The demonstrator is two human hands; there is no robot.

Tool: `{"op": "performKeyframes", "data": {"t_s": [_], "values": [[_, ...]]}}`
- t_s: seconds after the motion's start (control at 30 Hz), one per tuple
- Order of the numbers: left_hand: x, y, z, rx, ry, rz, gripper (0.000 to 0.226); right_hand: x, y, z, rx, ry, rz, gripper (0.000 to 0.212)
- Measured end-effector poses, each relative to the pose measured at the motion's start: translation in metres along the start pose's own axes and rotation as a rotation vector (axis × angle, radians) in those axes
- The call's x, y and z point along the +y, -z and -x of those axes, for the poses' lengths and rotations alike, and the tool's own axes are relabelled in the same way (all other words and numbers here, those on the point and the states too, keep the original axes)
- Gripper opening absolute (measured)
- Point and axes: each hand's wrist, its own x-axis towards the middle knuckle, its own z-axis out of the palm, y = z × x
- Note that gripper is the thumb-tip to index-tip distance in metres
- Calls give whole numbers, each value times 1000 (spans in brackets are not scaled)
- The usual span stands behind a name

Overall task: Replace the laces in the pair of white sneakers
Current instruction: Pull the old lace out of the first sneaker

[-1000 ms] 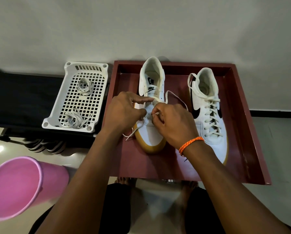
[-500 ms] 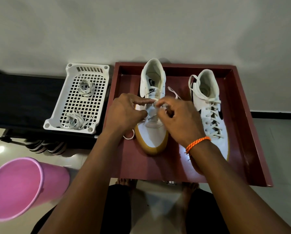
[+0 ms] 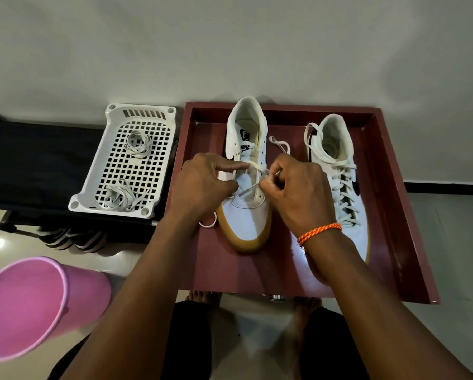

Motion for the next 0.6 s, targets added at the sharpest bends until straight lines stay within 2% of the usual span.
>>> {"op": "performKeyframes", "data": {"t_s": [0.23, 0.3, 0.4, 0.5, 0.6], "values": [[0, -2, 0, 8, -9, 9, 47, -6, -7, 0, 126, -43, -61, 12], [0, -2, 0, 8, -4, 7, 46, 4, -11, 6, 85, -94, -104, 10], [0, -3, 0, 9, 11, 30, 46, 4, -5, 18, -40, -328, -218, 16], [-1, -4, 2, 3, -15, 34, 44, -4, 14, 2, 195, -226, -344, 35], [2, -6, 3, 57, -87, -39, 36, -1, 18, -7, 236, -113, -322, 16]]}}
